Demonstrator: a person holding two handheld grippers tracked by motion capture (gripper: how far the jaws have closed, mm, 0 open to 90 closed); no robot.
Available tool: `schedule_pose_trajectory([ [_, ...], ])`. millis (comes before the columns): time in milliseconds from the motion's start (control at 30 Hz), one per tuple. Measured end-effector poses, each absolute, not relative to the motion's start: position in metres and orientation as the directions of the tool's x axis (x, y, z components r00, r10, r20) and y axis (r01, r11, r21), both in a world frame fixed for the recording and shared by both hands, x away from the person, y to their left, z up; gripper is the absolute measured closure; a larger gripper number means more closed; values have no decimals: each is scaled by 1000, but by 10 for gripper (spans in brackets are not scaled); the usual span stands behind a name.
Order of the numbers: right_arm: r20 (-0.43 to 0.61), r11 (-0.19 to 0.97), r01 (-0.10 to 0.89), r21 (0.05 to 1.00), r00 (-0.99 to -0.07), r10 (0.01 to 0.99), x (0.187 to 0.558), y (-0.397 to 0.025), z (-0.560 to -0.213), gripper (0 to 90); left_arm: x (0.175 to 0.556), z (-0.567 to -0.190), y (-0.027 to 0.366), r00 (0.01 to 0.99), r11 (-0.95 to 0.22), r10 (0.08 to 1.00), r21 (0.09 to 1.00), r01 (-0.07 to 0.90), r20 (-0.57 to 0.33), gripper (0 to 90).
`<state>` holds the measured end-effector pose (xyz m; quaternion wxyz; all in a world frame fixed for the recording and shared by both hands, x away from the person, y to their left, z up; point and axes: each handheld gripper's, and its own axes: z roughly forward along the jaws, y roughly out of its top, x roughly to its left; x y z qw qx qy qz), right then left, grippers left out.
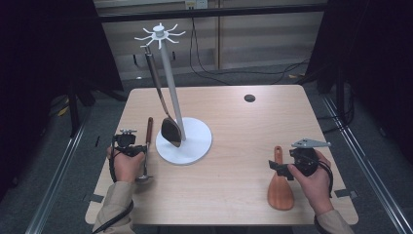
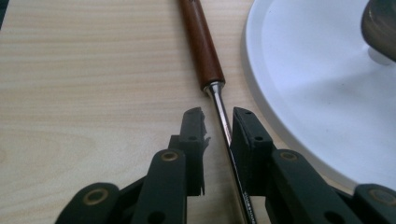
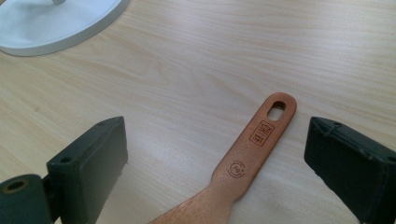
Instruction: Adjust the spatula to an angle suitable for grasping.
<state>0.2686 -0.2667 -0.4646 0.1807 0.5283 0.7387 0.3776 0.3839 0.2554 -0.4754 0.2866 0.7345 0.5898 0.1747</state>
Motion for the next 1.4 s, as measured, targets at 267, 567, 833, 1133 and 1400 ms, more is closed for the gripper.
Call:
schedule_pose_trajectory([
  [267,129,160,644,748,-378,917,268,-267,-465,57,391,-486,249,280,-202,959,579,790,-48,704],
  [567,130,159,646,747,-375,918,269,-268,-466,56,388,-484,247,283,-203,957,553,808,-63,791],
  [833,125,180,639,748,-402,907,278,-256,-465,57,372,-482,253,288,-206,955,546,812,-68,792],
  [1133,122,222,626,748,-458,881,292,-234,-465,57,350,-479,258,316,-241,947,521,819,-59,794],
  [1400,120,240,619,748,-482,868,299,-223,-465,57,337,-478,254,341,-268,938,501,823,-58,797],
])
